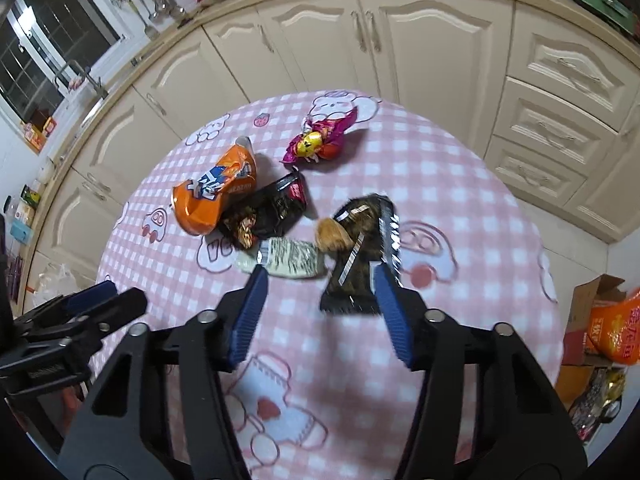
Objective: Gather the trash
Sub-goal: 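Grasp the walnut with the right tool while the left tool grasps the black wrapper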
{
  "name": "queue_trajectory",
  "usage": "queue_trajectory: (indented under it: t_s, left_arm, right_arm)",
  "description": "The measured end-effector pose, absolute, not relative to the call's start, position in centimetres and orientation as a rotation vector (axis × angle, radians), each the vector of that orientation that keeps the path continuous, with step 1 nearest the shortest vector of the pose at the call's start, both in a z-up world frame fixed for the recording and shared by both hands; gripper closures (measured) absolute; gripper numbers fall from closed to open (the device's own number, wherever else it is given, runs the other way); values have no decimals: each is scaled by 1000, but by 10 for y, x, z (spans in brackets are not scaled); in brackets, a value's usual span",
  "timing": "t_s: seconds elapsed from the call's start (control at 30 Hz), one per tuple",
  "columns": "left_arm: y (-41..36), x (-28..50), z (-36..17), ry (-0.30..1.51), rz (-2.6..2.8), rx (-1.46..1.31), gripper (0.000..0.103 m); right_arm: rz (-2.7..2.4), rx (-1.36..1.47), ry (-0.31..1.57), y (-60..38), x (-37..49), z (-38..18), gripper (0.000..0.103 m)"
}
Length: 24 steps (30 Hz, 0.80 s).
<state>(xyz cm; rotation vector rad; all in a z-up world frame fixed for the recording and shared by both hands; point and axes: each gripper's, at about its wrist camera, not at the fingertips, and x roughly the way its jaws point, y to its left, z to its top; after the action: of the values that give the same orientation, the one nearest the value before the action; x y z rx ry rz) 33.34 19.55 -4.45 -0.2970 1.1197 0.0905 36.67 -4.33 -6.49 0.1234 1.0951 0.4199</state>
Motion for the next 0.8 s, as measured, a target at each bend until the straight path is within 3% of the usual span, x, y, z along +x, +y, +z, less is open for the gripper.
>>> queue_trajectory:
  t_s: [0.23,0.37,0.47,0.5,0.57,0.8]
  left_arm:
    - [218,341,-51,1131,118,-343,22]
    - [217,344,-56,1146,116,-337,22]
    - [210,345,-54,1145,108,-323,22]
    - [208,346,-54,1144,104,-318,22]
    - [196,347,-51,1141,88,-299,22]
    - [154,352,-48,1155,18,-222,22]
  right_arm:
    - [399,62,1132,-21,392,-80,61]
    - [373,22,1139,-14,402,-88,79]
    - [380,13,1135,-14,401,-89,80]
    - [381,23,1135,-16,401,-89,89]
    - [403,70,1135,-22,400,-86,97]
    - [430,106,1096,-39,393,-70,96]
